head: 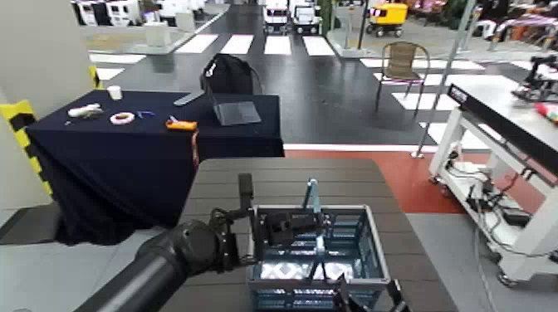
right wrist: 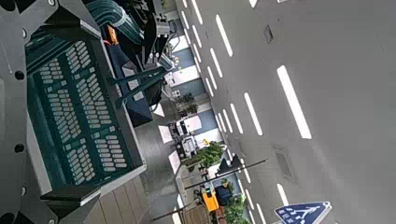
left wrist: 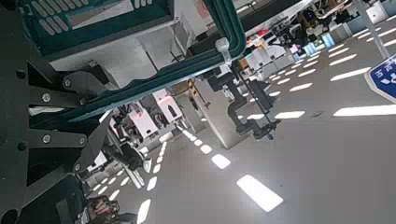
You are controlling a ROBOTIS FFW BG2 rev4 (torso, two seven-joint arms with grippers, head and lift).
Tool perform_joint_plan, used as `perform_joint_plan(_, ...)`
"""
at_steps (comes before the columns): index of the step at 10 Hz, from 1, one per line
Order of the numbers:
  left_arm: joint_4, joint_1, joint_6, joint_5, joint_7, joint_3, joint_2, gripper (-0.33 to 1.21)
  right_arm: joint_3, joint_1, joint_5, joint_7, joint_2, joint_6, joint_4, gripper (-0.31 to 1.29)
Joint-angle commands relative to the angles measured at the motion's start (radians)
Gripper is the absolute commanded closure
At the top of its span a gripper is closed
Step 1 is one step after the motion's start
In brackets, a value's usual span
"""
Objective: Place the crate on the table.
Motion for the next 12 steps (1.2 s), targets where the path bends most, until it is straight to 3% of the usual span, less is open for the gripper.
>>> perform_joint_plan(1, 0.022, -0.001, -0.017, 0.0, -0.003, -0.012, -0.003, 1.12, -0.001, 0.0, -0.001, 0.0, 0.001, -0.005, 0.002, 0.14)
perform_joint_plan(6, 0.036, 0.003, -0.042, 0.001, -0.009, -0.021, -0.004, 0.87, 0.0, 0.0, -0.003, 0.0, 0.0, -0.01, 0.004, 0.14)
perform_joint_plan(10, 0.036, 0.01, -0.071, 0.001, -0.008, -0.002, -0.003, 0.03, 0.0, 0.0, -0.007, 0.001, -0.002, -0.008, 0.004, 0.14)
perform_joint_plan(12, 0.033, 0.017, -0.101, 0.0, -0.004, 0.015, 0.002, 0.03, -0.001, 0.002, -0.009, 0.001, -0.002, -0.008, 0.002, 0.14)
